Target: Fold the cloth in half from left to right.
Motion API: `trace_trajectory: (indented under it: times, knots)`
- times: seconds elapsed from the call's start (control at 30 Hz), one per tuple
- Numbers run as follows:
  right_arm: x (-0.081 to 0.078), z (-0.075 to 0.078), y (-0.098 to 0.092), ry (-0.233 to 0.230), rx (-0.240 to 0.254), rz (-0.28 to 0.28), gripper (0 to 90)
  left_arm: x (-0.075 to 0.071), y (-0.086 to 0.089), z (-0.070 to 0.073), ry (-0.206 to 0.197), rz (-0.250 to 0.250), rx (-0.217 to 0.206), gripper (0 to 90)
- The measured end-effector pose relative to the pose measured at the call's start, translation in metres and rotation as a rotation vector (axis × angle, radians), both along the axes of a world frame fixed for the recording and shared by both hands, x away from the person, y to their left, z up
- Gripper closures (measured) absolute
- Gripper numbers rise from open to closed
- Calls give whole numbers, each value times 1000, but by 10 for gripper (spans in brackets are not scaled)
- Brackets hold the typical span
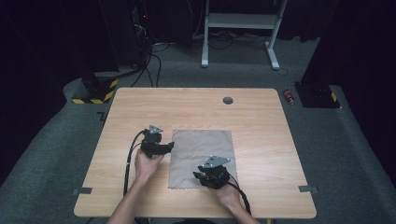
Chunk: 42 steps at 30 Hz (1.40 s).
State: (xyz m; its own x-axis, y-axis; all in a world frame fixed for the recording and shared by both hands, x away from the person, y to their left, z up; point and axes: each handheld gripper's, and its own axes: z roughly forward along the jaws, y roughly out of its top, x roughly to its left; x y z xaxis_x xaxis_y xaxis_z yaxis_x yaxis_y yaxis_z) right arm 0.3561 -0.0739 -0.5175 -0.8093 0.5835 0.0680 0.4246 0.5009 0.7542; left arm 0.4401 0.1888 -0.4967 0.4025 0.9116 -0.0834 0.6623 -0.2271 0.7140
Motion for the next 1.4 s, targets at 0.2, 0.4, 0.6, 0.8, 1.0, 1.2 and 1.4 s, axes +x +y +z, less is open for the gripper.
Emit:
trace_trajectory:
  times: [0.2, 0.4, 0.6, 0.8, 1.0, 1.2, 1.4]
  knots:
    - [-3, 3, 14, 8, 19, 44, 651, 11, 1, 5, -13, 25, 9, 375]
    - [-9, 3, 33, 0, 34, 98, 656, 26, -2, 0, 19, 32, 37, 381]
    - [-17, 4, 49, 20, 39, 167, 680, 34, -2, -8, 30, 48, -3, 404]
    - [-23, 2, 64, 22, 34, 203, 678, 41, 3, -15, 29, 78, -19, 413]
    - [-29, -2, 77, 24, 7, 243, 678, 44, 6, -17, 13, 80, -23, 421]
    - [-35, -5, 87, -23, -63, 256, 707, 56, -2, -11, 27, 43, 13, 405]
    - [-36, -4, 88, -37, -86, 242, 764, 67, -12, -15, 43, 39, 73, 410]
